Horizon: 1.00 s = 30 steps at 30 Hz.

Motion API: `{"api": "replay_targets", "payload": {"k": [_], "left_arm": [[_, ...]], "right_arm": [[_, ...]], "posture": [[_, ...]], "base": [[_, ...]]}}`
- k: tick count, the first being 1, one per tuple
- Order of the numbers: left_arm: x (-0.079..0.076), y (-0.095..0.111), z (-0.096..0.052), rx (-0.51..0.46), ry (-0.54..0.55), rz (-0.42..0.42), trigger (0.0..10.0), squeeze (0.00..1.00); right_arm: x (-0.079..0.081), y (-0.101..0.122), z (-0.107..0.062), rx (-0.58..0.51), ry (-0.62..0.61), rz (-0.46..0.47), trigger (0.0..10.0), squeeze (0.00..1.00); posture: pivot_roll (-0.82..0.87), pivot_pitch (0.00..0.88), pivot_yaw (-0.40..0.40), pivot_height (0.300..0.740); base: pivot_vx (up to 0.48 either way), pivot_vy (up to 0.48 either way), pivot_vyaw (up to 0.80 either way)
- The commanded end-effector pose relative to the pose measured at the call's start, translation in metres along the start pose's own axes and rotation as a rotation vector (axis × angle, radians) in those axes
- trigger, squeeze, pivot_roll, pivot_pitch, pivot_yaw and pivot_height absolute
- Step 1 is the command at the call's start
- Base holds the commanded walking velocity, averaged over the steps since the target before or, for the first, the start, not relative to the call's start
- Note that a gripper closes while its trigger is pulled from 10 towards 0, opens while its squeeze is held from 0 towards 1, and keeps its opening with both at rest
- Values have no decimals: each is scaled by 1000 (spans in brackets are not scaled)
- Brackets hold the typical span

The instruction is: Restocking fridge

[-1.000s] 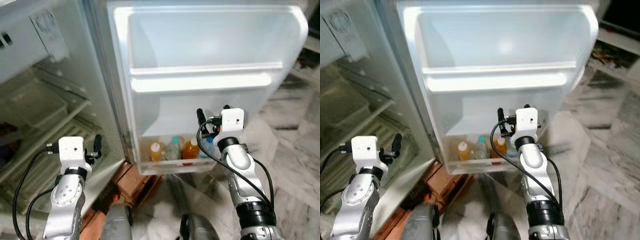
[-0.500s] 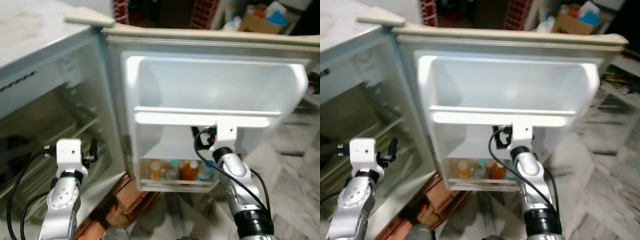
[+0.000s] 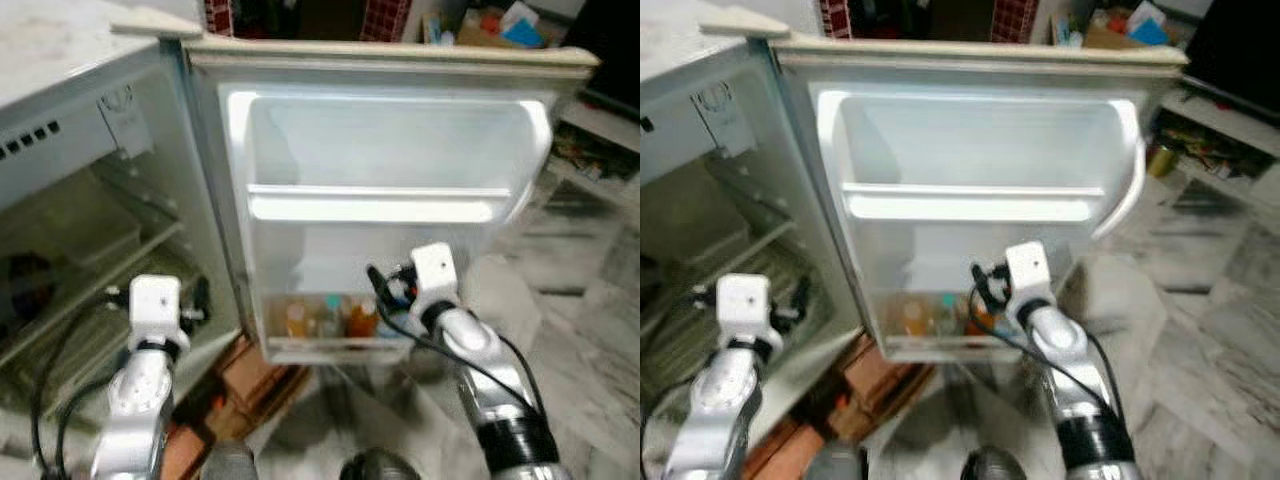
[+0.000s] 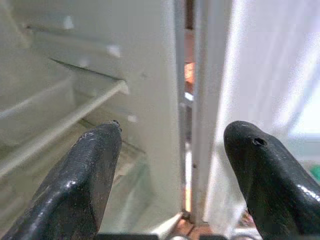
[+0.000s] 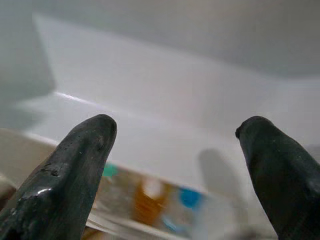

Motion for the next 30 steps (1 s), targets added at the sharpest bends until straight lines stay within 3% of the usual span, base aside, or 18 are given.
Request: {"api": "replay_targets", "payload": {"k": [1,5,9,16,25,30], "left_arm": [[5,-3,1,12,10,20,10000,0],[4,-3,2,14,1,31,10000,0],[0,3,5,-22,-41,84,10000,0],[2,4,7,-31,-53,82,10000,0],[-1,2,6,-24,-93,83,10000,0],[-3,2,6,-27,-104,89,10000,0]], "right_arm": [[9,7,5,-35,16,-43,10000,0],[13,16,6,-71,23,-119,10000,0],[10,28,8,-118,19,-35,10000,0],[16,39,7,-192,28,-4,10000,0],[18,38,4,-222,18,29,10000,0],[15,37,4,-226,6,34,10000,0]], "posture": [[122,25,-42,740],[124,22,-42,740],[130,18,-40,740],[132,12,-31,740],[128,10,-13,740],[129,12,-13,740]], "base": [[-255,-337,0],[-123,-343,0],[0,-427,0],[0,-480,0],[0,-462,736],[280,-386,791]]}}
Point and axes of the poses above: a point about 5 cm out from each wrist's last joint towards the gripper, its own z axis pointing out of the wrist towards the gripper, its own y axis along the axis of the wrist's last joint, x = y × z, the point moved 4 cm from there along z, pointing out of the wrist towards the gripper, and after that the axes turned 12 degrees about z, right-handed, at the moved point
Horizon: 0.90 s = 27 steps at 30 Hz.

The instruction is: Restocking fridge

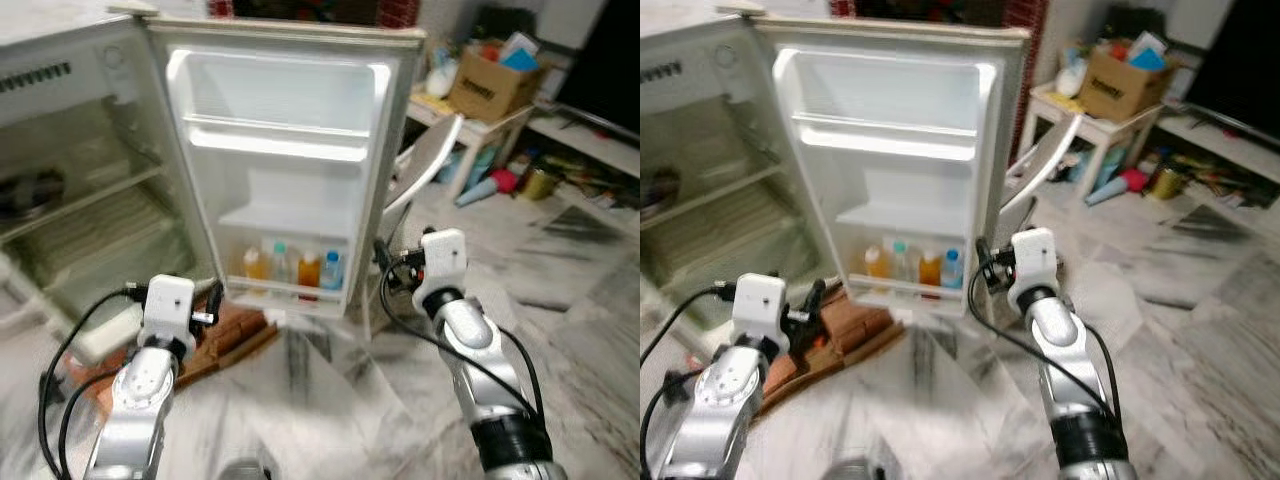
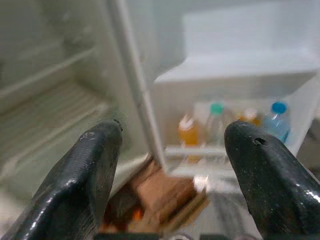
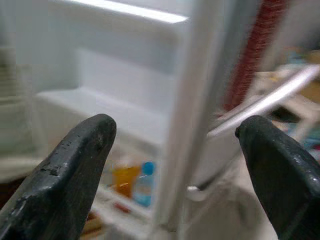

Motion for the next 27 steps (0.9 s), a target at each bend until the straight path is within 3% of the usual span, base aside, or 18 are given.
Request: {"api": "replay_targets", "payload": {"k": [1,12,16,20,23,27], "left_arm": [[1,5,2,-18,-3,8,10000,0],[2,2,0,-11,2,42,10000,0],[15,-10,-6,38,39,35,10000,0],[38,-23,-23,67,82,71,10000,0],[38,-25,-21,76,77,63,10000,0],[29,-10,-9,18,69,0,10000,0]], "right_arm": [[0,8,2,-27,4,-5,10000,0],[1,9,7,-42,10,3,10000,0],[-9,14,10,-61,-27,16,10000,0],[-17,12,4,-67,-42,-13,10000,0],[-16,12,4,-73,-42,-15,10000,0],[-9,9,5,-66,-20,-9,10000,0]], "posture": [[129,13,-13,740],[141,0,-6,740],[161,0,27,740],[157,9,28,740],[154,11,23,740],[153,16,8,740]], "base": [[319,-356,788],[420,-59,666],[439,0,0],[442,0,0],[446,0,0],[285,-217,0]]}}
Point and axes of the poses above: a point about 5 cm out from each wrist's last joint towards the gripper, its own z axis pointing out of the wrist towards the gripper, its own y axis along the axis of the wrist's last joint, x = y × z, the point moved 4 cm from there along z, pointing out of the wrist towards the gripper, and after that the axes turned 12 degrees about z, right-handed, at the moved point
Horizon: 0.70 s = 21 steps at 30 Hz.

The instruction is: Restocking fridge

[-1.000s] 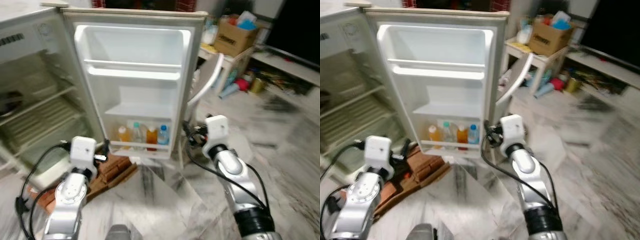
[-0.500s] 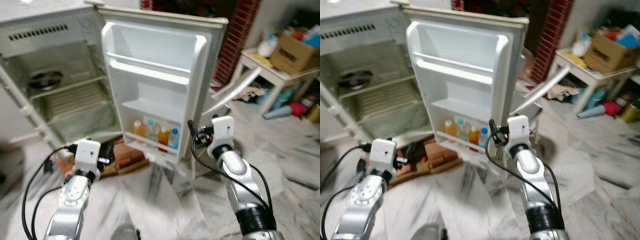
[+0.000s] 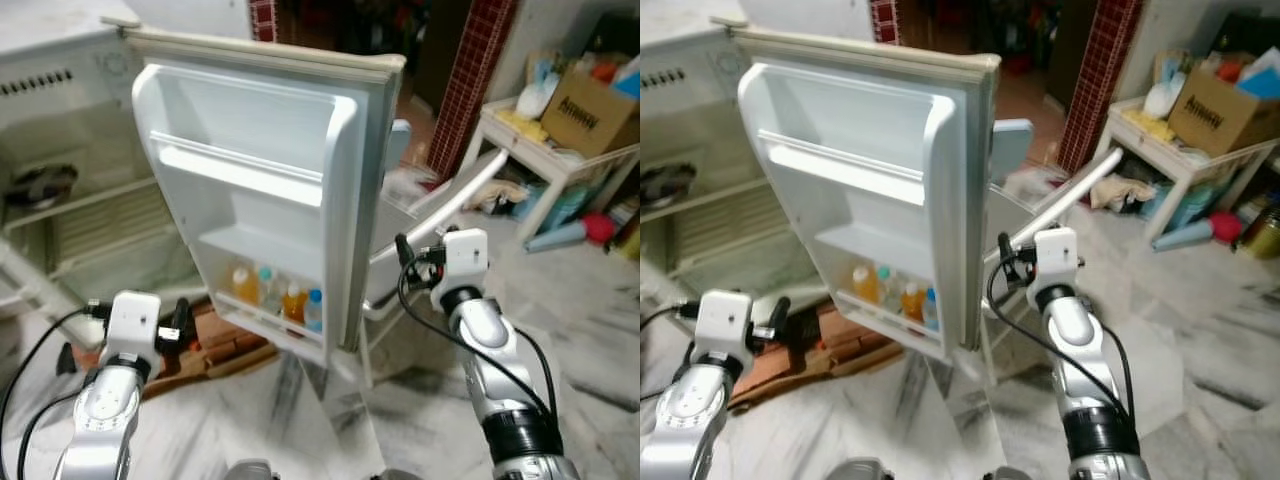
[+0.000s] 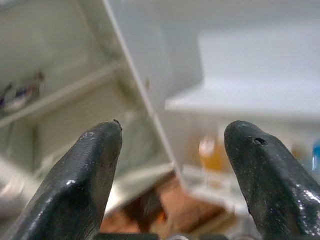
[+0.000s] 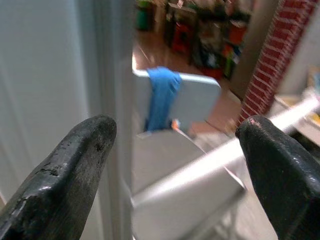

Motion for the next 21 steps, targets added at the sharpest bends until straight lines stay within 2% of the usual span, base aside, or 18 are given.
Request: {"api": "replay_targets", "payload": {"k": [1,4,9,12,21], "left_arm": [[2,0,1,2,6,-29,10000,0],[-4,4,0,-5,-6,-21,10000,0],[-17,2,-7,-9,-28,-22,10000,0],[-21,-4,-8,3,-41,-24,10000,0],[-18,-2,-4,3,-33,2,10000,0]], "right_arm": [[16,2,4,-9,45,14,10000,0],[16,0,4,0,56,14,10000,0],[8,-4,6,15,53,15,10000,0],[8,-4,8,16,45,14,10000,0],[12,-11,9,41,71,30,10000,0]], "posture": [[154,16,7,740],[157,12,-1,740],[169,0,-19,740],[167,0,-18,740],[171,0,-25,740]], "base": [[0,0,0],[0,0,0],[0,0,0],[0,-365,0],[0,-480,0]]}}
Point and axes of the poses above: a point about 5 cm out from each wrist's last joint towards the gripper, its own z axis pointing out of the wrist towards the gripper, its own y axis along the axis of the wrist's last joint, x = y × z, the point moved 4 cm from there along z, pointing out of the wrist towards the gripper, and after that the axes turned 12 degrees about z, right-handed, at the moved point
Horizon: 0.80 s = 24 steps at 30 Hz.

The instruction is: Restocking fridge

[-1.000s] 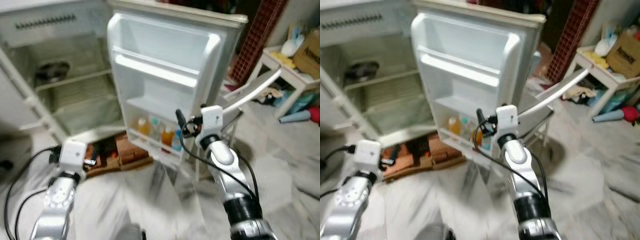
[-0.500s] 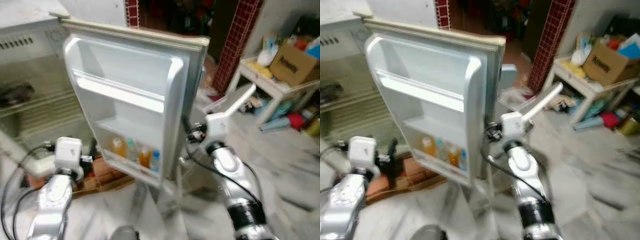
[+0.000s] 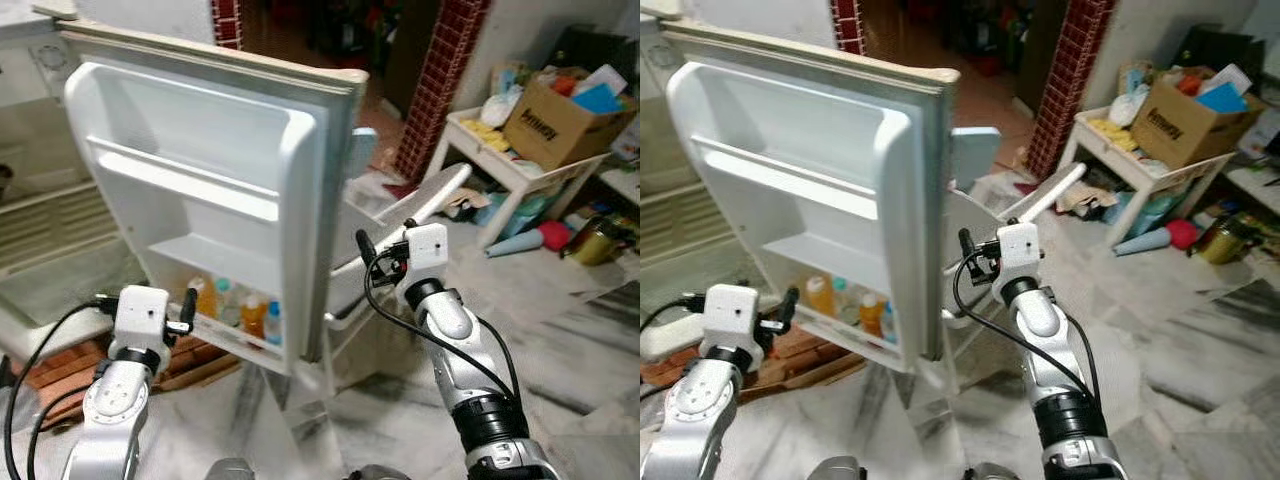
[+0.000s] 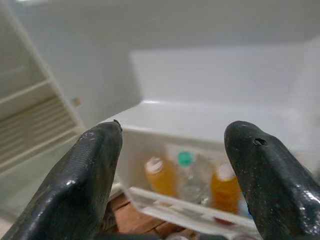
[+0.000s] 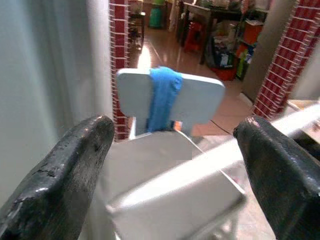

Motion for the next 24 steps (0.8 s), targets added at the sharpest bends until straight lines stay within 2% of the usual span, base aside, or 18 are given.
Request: {"api": "replay_targets", "payload": {"k": [1,5,10,14,17,20,24], "left_arm": [[-6,1,2,0,-20,13,10000,0],[-8,2,2,-8,-29,17,10000,0],[-8,2,1,-2,-20,-11,10000,0],[1,-3,0,15,30,-28,10000,0],[4,-3,1,19,45,-25,10000,0],[11,1,8,5,92,-12,10000,0],[12,9,13,-25,95,-21,10000,0]], "right_arm": [[-9,-1,-1,6,-15,-1,10000,0],[-8,4,3,-9,-10,26,10000,0],[-3,8,3,-39,26,-5,10000,0],[6,10,3,-53,59,-3,10000,0],[5,10,3,-53,55,5,10000,0],[10,12,2,-62,62,17,10000,0],[13,13,0,-68,78,7,10000,0]], "posture": [[171,0,-24,740],[169,0,-16,740],[169,0,-14,740],[169,0,-14,740],[170,0,-17,740],[155,1,-14,740],[148,17,-8,740]], "base": [[0,-480,0],[0,-422,0],[0,0,0],[0,0,800],[0,0,800],[0,0,800],[0,0,800]]}}
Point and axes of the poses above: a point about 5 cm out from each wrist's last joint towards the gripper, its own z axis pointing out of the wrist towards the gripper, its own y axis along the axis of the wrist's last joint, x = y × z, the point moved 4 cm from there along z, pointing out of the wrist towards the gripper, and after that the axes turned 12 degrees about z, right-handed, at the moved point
